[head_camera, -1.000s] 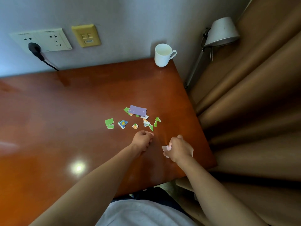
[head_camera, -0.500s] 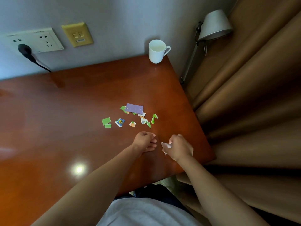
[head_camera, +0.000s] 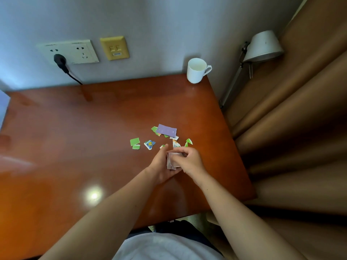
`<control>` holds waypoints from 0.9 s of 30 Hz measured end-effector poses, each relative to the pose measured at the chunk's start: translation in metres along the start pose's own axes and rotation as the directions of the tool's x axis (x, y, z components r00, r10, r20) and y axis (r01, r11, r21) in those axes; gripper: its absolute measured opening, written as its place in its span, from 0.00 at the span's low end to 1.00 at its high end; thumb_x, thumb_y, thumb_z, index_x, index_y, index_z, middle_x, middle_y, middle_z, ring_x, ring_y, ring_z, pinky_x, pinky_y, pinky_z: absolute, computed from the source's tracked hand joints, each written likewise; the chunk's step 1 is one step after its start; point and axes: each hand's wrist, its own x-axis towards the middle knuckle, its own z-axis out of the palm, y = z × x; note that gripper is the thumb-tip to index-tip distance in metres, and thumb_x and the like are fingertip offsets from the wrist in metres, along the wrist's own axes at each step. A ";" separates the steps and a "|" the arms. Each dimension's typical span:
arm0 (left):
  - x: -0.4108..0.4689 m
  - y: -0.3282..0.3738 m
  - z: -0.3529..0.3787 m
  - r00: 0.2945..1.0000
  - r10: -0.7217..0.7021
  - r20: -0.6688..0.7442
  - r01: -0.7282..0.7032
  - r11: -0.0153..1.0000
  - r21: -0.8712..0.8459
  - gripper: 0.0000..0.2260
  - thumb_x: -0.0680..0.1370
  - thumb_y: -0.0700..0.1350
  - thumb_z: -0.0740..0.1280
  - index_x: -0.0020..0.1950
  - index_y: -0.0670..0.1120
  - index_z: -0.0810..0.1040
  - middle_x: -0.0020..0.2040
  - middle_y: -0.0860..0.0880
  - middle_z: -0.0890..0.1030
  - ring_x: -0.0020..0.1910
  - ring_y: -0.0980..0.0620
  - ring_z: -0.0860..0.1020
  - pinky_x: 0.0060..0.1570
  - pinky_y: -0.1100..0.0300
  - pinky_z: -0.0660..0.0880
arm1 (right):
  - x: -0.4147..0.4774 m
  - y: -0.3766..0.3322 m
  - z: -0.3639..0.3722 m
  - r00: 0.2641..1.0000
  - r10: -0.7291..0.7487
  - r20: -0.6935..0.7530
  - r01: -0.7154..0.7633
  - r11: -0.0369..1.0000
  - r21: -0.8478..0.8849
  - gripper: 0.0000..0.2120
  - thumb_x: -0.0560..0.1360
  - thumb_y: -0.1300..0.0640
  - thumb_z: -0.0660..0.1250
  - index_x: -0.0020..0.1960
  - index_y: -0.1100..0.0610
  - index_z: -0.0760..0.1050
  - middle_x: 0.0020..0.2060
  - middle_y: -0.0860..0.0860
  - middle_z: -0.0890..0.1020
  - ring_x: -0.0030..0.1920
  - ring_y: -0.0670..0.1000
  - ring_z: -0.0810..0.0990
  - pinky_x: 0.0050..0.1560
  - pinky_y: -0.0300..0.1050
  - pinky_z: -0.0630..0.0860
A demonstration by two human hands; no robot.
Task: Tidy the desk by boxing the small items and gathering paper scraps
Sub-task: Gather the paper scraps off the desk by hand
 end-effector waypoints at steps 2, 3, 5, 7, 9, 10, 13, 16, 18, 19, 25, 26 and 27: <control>-0.004 0.004 -0.003 1.000 0.014 -0.005 -0.014 0.998 -0.066 0.19 0.82 0.56 0.55 0.49 0.43 0.78 0.40 0.44 0.83 0.40 0.48 0.81 0.37 0.56 0.80 | 0.001 -0.010 0.008 0.999 0.035 -0.025 -0.034 0.997 0.072 0.08 0.72 0.60 0.69 0.50 0.59 0.83 0.43 0.48 0.83 0.45 0.47 0.81 0.47 0.43 0.78; -0.006 0.006 -0.005 1.000 0.021 -0.013 -0.022 0.996 -0.090 0.19 0.82 0.56 0.55 0.49 0.43 0.77 0.39 0.44 0.82 0.39 0.48 0.81 0.35 0.57 0.80 | 0.002 -0.015 0.011 0.998 0.052 -0.027 -0.049 0.992 0.115 0.07 0.74 0.59 0.68 0.48 0.62 0.82 0.40 0.49 0.82 0.42 0.48 0.80 0.44 0.43 0.76; -0.006 0.010 -0.008 0.998 0.043 -0.037 -0.047 0.990 -0.133 0.19 0.83 0.56 0.54 0.49 0.44 0.77 0.37 0.44 0.82 0.36 0.48 0.81 0.34 0.57 0.79 | 0.003 -0.023 0.017 0.996 0.083 -0.029 -0.075 0.975 0.211 0.08 0.75 0.61 0.65 0.45 0.65 0.80 0.37 0.52 0.81 0.38 0.50 0.78 0.40 0.43 0.73; -0.006 0.016 -0.011 0.997 0.071 -0.038 -0.077 0.981 -0.177 0.21 0.83 0.56 0.52 0.51 0.44 0.78 0.39 0.44 0.83 0.36 0.48 0.83 0.37 0.56 0.79 | 0.004 -0.031 0.022 0.996 0.072 -0.053 -0.055 0.962 0.268 0.09 0.75 0.65 0.62 0.46 0.61 0.81 0.37 0.51 0.83 0.36 0.48 0.80 0.39 0.41 0.76; -0.005 0.023 -0.014 0.994 0.094 -0.059 -0.104 0.972 -0.211 0.22 0.83 0.56 0.51 0.52 0.44 0.79 0.42 0.43 0.83 0.38 0.47 0.83 0.41 0.54 0.77 | 0.006 -0.038 0.025 0.998 0.030 -0.062 -0.010 0.958 0.287 0.12 0.75 0.69 0.59 0.46 0.59 0.80 0.37 0.51 0.84 0.38 0.47 0.82 0.40 0.39 0.78; -0.004 0.026 -0.016 0.992 0.094 -0.084 -0.110 0.968 -0.223 0.21 0.83 0.57 0.52 0.51 0.44 0.78 0.43 0.43 0.82 0.40 0.46 0.82 0.42 0.53 0.76 | 0.007 -0.041 0.027 0.999 0.011 -0.047 0.003 0.956 0.294 0.13 0.75 0.70 0.58 0.44 0.60 0.79 0.38 0.54 0.84 0.40 0.50 0.83 0.43 0.42 0.80; -0.003 0.033 -0.020 0.983 0.105 -0.153 -0.141 0.959 -0.247 0.17 0.82 0.55 0.57 0.52 0.43 0.76 0.45 0.43 0.81 0.43 0.46 0.80 0.43 0.52 0.76 | 0.011 -0.048 0.035 0.999 -0.041 0.021 0.033 0.954 0.297 0.15 0.72 0.73 0.53 0.36 0.60 0.73 0.39 0.58 0.85 0.47 0.55 0.85 0.52 0.47 0.81; 0.001 0.043 -0.026 0.957 0.164 -0.240 -0.203 0.968 -0.146 0.12 0.80 0.50 0.62 0.44 0.42 0.75 0.35 0.43 0.77 0.33 0.48 0.77 0.36 0.56 0.75 | 0.021 -0.056 0.041 0.997 -0.071 0.001 0.068 0.959 0.274 0.15 0.71 0.74 0.53 0.35 0.60 0.72 0.33 0.57 0.84 0.37 0.53 0.84 0.43 0.44 0.81; 0.001 0.051 -0.029 0.941 0.197 -0.276 -0.229 0.969 -0.089 0.10 0.78 0.47 0.65 0.41 0.41 0.75 0.32 0.45 0.78 0.27 0.52 0.76 0.30 0.61 0.74 | 0.035 -0.057 0.043 0.995 -0.067 -0.072 0.082 0.969 0.235 0.13 0.71 0.73 0.55 0.36 0.59 0.73 0.33 0.56 0.82 0.33 0.52 0.81 0.36 0.41 0.78; 0.000 0.055 -0.031 0.936 0.215 -0.278 -0.241 0.968 -0.063 0.11 0.78 0.46 0.65 0.39 0.41 0.75 0.30 0.47 0.78 0.24 0.54 0.75 0.27 0.63 0.73 | 0.042 -0.055 0.043 0.991 -0.075 -0.112 0.095 0.978 0.183 0.12 0.71 0.72 0.57 0.37 0.58 0.74 0.34 0.55 0.82 0.34 0.51 0.80 0.36 0.39 0.75; 0.001 0.078 -0.039 0.896 0.333 -0.293 -0.286 0.939 0.192 0.11 0.77 0.46 0.68 0.38 0.43 0.71 0.23 0.49 0.76 0.20 0.54 0.69 0.28 0.62 0.67 | 0.081 -0.042 0.036 0.987 -0.107 -0.122 0.051 0.919 -0.392 0.12 0.72 0.61 0.66 0.53 0.52 0.76 0.50 0.49 0.80 0.53 0.53 0.78 0.46 0.44 0.74; 0.002 0.081 -0.039 0.892 0.355 -0.280 -0.294 0.926 0.235 0.11 0.76 0.46 0.69 0.38 0.43 0.71 0.23 0.49 0.75 0.20 0.54 0.68 0.30 0.61 0.67 | 0.085 -0.042 0.036 0.988 -0.117 -0.098 0.051 0.860 -0.507 0.14 0.72 0.60 0.67 0.57 0.51 0.76 0.54 0.49 0.79 0.57 0.53 0.76 0.51 0.46 0.73; 0.003 0.084 -0.039 0.890 0.367 -0.270 -0.296 0.916 0.269 0.12 0.76 0.46 0.69 0.37 0.42 0.70 0.22 0.48 0.75 0.19 0.53 0.68 0.30 0.60 0.67 | 0.088 -0.041 0.036 0.990 -0.120 -0.074 0.051 0.795 -0.604 0.17 0.72 0.58 0.67 0.61 0.51 0.74 0.58 0.50 0.77 0.60 0.54 0.74 0.54 0.47 0.72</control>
